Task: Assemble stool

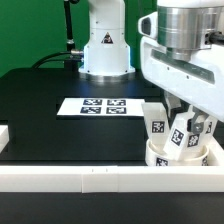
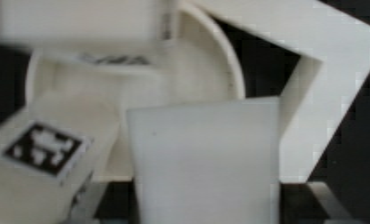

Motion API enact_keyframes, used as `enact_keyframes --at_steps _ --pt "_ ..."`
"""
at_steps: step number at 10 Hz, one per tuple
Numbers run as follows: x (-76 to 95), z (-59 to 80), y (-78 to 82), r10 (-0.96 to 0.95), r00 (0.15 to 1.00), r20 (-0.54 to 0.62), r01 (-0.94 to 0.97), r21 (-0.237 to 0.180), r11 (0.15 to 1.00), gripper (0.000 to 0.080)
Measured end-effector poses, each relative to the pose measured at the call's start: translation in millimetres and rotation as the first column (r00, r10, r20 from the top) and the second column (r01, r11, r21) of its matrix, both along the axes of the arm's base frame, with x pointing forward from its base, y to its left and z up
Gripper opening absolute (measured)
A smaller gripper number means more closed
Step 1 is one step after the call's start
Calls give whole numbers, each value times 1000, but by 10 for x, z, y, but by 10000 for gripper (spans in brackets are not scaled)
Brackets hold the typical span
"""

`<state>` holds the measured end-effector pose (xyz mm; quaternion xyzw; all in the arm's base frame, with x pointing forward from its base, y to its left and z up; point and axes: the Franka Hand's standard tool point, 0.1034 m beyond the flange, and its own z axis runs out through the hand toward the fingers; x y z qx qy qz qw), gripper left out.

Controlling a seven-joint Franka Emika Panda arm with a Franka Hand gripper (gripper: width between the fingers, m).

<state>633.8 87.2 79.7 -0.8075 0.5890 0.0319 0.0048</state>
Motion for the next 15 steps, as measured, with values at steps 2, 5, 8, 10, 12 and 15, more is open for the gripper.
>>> enact_keyframes --at_steps 2,5,8,10,12,15 --pt "8 3 3 -237 971 -6 237 -11 971 337" --pt "24 -1 5 -644 765 -9 644 26 765 337" --pt "30 -12 61 -799 600 21 792 126 598 337" --pt "22 -15 113 -835 550 30 821 163 547 337" --pt "26 -14 134 -854 520 17 839 177 514 337" --pt "48 -17 122 -929 368 37 888 285 362 337"
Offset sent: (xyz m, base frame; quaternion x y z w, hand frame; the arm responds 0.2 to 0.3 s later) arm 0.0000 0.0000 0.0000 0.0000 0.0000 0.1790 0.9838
